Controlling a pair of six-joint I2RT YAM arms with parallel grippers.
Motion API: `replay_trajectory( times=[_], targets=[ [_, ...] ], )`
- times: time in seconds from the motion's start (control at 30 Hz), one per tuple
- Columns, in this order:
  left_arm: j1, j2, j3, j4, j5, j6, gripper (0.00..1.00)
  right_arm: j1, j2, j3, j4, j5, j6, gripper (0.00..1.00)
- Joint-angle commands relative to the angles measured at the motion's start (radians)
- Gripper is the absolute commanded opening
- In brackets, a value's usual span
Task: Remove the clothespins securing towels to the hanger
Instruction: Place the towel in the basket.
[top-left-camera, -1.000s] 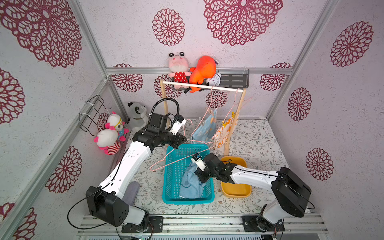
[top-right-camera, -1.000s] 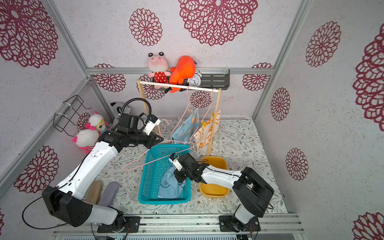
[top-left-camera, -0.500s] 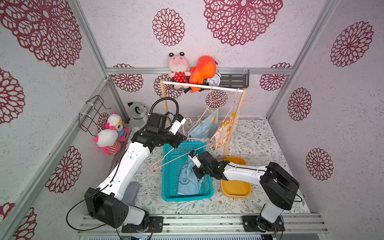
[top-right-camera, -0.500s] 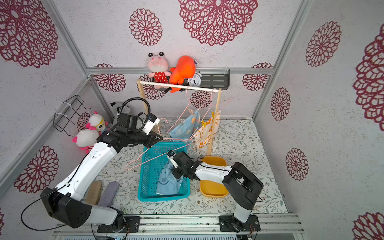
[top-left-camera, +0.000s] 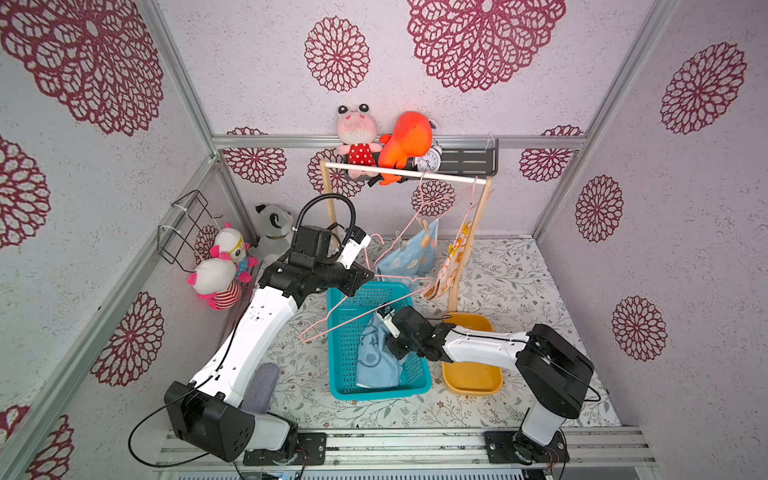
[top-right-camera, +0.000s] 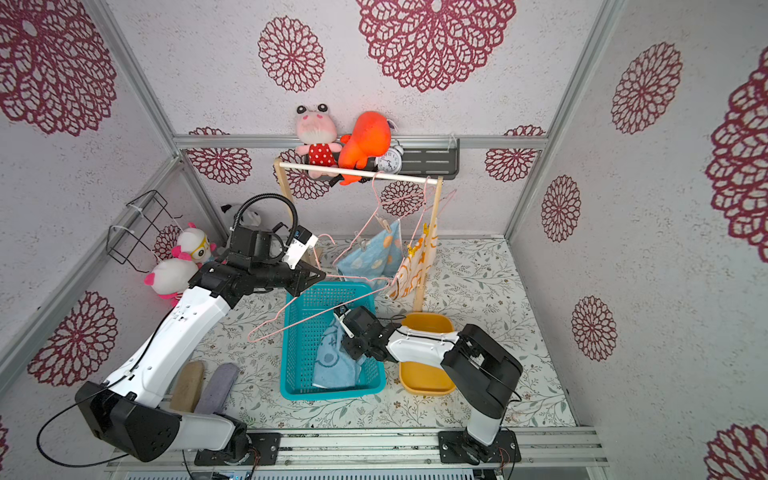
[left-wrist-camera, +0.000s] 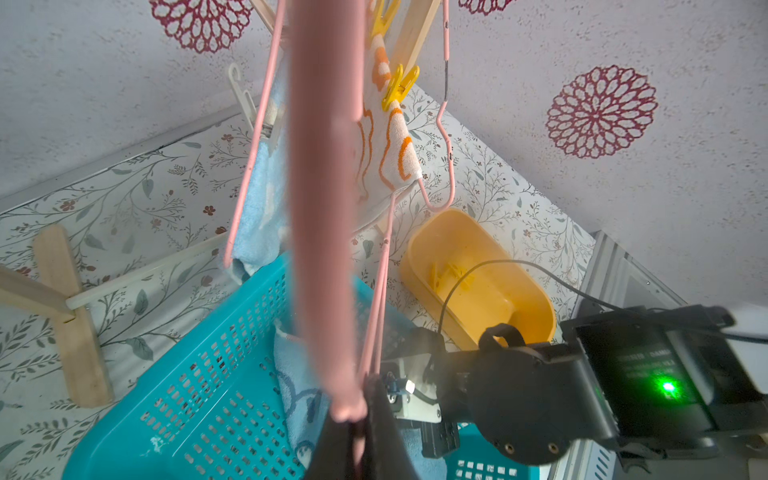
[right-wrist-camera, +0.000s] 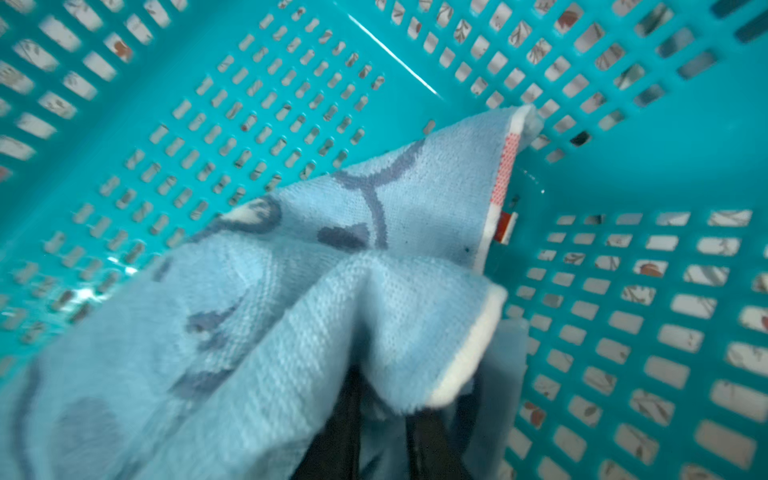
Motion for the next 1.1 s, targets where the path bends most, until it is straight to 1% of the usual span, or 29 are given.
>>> replay_trajectory(
  times=[0.0, 0.07, 0.17, 0.5, 0.73, 0.9, 1.07],
  targets=[
    [-0.003, -0.017, -0.001, 0.009, 0.019, -0.003, 0.00, 0.011, -0.096, -0.001, -0.050, 0.036, 0.005, 0.34],
    [-0.003, -0.017, -0.002, 0.009, 0.019, -0.004, 0.00, 0.014, -0.137, -0.002, -0.056, 0.038, -0.001, 0.40],
    [-0.005, -0.017, 0.002, 0.009, 0.020, -0.006, 0.00, 0.016, -0.185, -0.001, -0.061, 0.036, -0.006, 0.45],
    [-0.004, -0.037, 0.015, 0.008, 0.018, -0.006, 0.00, 0.015, -0.321, -0.042, -0.020, -0.011, -0.011, 0.60],
    [-0.004, -0.100, 0.054, -0.004, -0.014, -0.007, 0.00, 0.015, -0.482, -0.078, -0.011, -0.019, -0.033, 0.62],
    [-0.004, -0.156, 0.096, -0.036, -0.083, 0.001, 0.00, 0.014, -0.606, -0.105, -0.055, 0.017, -0.055, 0.62],
    [-0.003, -0.194, 0.121, -0.077, -0.185, 0.018, 0.00, 0.010, -0.702, -0.125, -0.106, 0.061, -0.066, 0.61]
  ],
)
